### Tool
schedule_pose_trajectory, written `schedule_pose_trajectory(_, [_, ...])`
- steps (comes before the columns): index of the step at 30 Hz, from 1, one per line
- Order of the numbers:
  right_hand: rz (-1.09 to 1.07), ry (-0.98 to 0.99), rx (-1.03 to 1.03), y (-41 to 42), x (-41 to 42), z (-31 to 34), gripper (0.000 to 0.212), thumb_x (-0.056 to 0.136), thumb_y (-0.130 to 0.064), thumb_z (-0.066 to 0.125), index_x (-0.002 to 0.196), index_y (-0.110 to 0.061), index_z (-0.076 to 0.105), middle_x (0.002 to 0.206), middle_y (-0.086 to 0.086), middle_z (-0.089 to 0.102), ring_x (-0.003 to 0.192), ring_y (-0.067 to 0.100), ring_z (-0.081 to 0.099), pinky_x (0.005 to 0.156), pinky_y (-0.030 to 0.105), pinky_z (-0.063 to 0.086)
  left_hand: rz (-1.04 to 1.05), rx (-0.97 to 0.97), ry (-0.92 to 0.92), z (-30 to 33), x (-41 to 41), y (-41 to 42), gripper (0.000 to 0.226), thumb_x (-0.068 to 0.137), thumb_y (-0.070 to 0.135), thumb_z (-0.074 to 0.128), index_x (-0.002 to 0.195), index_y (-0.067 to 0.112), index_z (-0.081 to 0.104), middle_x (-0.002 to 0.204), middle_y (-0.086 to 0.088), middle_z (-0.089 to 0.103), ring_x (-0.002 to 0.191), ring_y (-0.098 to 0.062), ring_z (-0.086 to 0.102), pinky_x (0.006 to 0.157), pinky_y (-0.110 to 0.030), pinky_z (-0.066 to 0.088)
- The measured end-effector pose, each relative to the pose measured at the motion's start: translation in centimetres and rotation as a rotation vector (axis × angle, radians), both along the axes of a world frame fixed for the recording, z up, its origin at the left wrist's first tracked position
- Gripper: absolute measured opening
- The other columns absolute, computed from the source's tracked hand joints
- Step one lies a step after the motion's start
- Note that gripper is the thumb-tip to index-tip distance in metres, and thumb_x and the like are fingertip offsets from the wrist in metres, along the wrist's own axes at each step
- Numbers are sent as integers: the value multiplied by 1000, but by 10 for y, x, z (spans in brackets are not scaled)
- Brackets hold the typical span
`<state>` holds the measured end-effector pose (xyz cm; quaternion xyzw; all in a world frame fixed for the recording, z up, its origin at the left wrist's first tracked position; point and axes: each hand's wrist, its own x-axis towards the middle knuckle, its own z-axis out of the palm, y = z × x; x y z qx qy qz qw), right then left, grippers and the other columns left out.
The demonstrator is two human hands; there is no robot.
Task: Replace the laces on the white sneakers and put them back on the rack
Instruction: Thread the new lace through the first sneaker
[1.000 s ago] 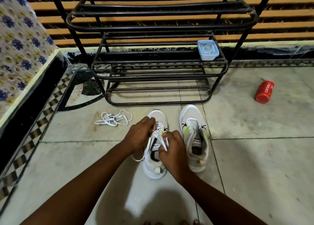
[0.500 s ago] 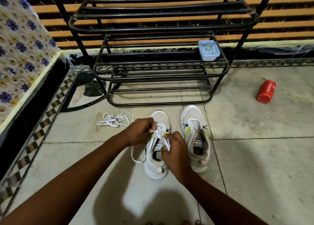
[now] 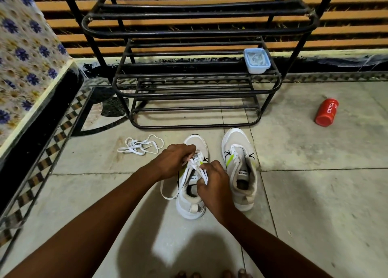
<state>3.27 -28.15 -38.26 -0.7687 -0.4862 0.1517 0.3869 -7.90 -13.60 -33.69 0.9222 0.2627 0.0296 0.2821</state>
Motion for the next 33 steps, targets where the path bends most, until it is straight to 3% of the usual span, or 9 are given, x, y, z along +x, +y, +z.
schedule_pose_trajectory(6, [-8, -12, 12, 0, 0, -2, 36, 68, -6, 57, 101, -8, 69, 100, 5, 58, 90, 29, 60, 83, 28, 42, 132, -70, 9, -5, -4, 5, 27, 82, -4, 52, 85, 22, 47, 75, 6, 58, 72, -15, 52, 69, -43, 49])
schedule_pose_trajectory(10, [-8, -19, 7, -1, 0, -2, 35, 69, -9, 60, 103, -11, 68, 100, 3, 56, 89, 30, 60, 81, 36, 51, 150, -76, -2, 2, 6, 3, 10, 96, 28, 66, 94, 28, 57, 93, 5, 62, 91, -17, 59, 80, -34, 49])
schedule_pose_trajectory(15, [-2, -18, 10, -1, 0, -3, 34, 72, -9, 63, 106, -11, 69, 104, 4, 56, 92, 30, 62, 84, 40, 53, 115, -42, 217, 9, 23, -5, 11, 93, 38, 69, 92, 27, 66, 107, -1, 55, 110, -23, 56, 96, -37, 48])
schedule_pose_trajectory(18, [-12, -3, 17, -2, 0, -2, 35, 74, -5, 65, 107, -11, 70, 105, 4, 57, 96, 28, 63, 87, 39, 53, 114, 9, 365, 11, 35, -3, 19, 96, 30, 66, 99, 11, 68, 117, -12, 54, 111, -31, 58, 97, -43, 51])
schedule_pose_trajectory(20, [-16, -10, 15, -2, -1, -1, 34, 74, -5, 64, 107, -10, 70, 105, 5, 58, 96, 29, 63, 88, 39, 53, 26, 13, 476, 12, 39, -2, 22, 98, 22, 59, 81, 9, 57, 99, -11, 48, 109, -37, 59, 95, -48, 51])
schedule_pose_trajectory(22, [-22, -17, 8, -3, -1, -1, 34, 73, -7, 62, 106, -10, 70, 105, 6, 58, 95, 29, 62, 88, 40, 53, -107, 49, 562, 17, 39, -2, 30, 94, 11, 53, 67, 17, 40, 82, -4, 34, 109, -38, 58, 89, -50, 52])
schedule_pose_trajectory(27, [-71, -33, -25, -1, -5, -1, 31, 72, -4, 66, 102, -7, 69, 102, 8, 58, 91, 30, 61, 84, 37, 50, -170, 43, 435, 18, 30, -3, 19, 88, 1, 51, 83, 16, 42, 109, -8, 29, 99, -26, 45, 82, -27, 40])
schedule_pose_trajectory(33, [-87, -45, -49, 1, -10, 0, 31, 71, -2, 67, 101, -8, 68, 101, 10, 59, 91, 31, 59, 84, 38, 47, -45, -45, 230, 9, 13, -4, 13, 95, -2, 49, 98, 10, 49, 108, -7, 32, 95, -16, 37, 85, -19, 34])
